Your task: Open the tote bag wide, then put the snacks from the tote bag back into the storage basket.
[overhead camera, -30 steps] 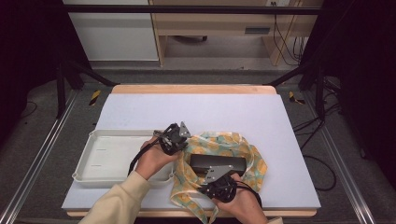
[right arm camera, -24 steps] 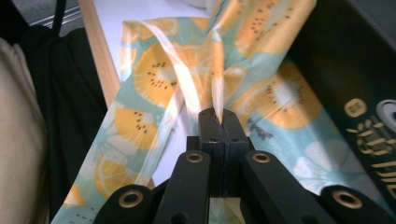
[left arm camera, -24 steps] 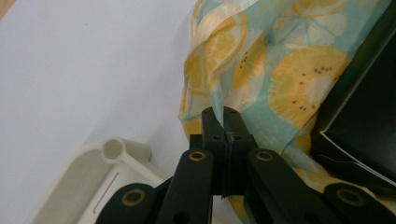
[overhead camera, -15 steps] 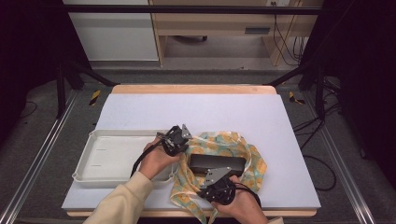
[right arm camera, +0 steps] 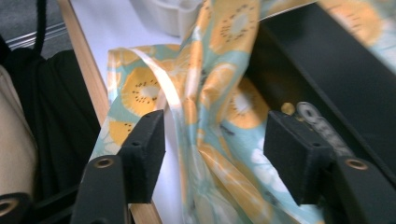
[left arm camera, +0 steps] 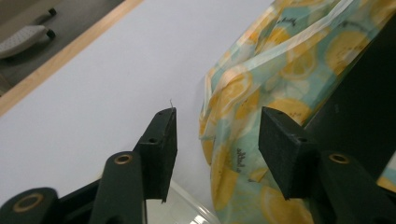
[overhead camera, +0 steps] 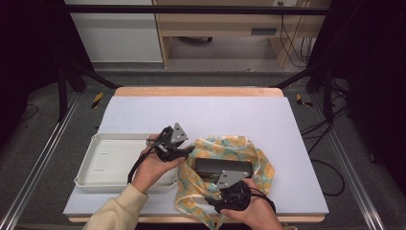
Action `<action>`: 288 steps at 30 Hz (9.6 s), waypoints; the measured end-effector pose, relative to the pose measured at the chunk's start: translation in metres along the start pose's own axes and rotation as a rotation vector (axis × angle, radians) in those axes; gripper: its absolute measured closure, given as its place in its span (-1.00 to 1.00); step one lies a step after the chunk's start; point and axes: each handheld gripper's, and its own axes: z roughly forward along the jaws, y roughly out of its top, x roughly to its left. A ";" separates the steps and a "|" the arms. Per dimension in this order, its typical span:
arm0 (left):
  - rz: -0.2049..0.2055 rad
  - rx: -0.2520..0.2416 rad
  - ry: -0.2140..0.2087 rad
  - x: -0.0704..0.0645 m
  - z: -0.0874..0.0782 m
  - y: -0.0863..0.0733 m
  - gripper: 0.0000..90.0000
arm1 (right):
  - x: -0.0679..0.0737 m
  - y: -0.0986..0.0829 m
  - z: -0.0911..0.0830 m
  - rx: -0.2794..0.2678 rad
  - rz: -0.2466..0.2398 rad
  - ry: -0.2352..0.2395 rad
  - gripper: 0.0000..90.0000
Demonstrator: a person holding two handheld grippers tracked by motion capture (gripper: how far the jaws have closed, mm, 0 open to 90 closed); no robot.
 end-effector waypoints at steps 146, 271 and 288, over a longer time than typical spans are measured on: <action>-0.004 -0.067 -0.209 -0.060 -0.030 -0.020 1.00 | -0.050 -0.085 -0.038 0.052 0.154 -0.220 1.00; -0.183 -0.013 -0.002 0.035 -0.050 -0.071 -0.76 | -0.108 0.028 -0.027 0.382 -0.200 -0.005 -0.26; -0.179 -0.001 -0.018 0.033 -0.047 -0.071 -0.75 | -0.115 0.026 -0.015 0.429 -0.202 0.064 -0.22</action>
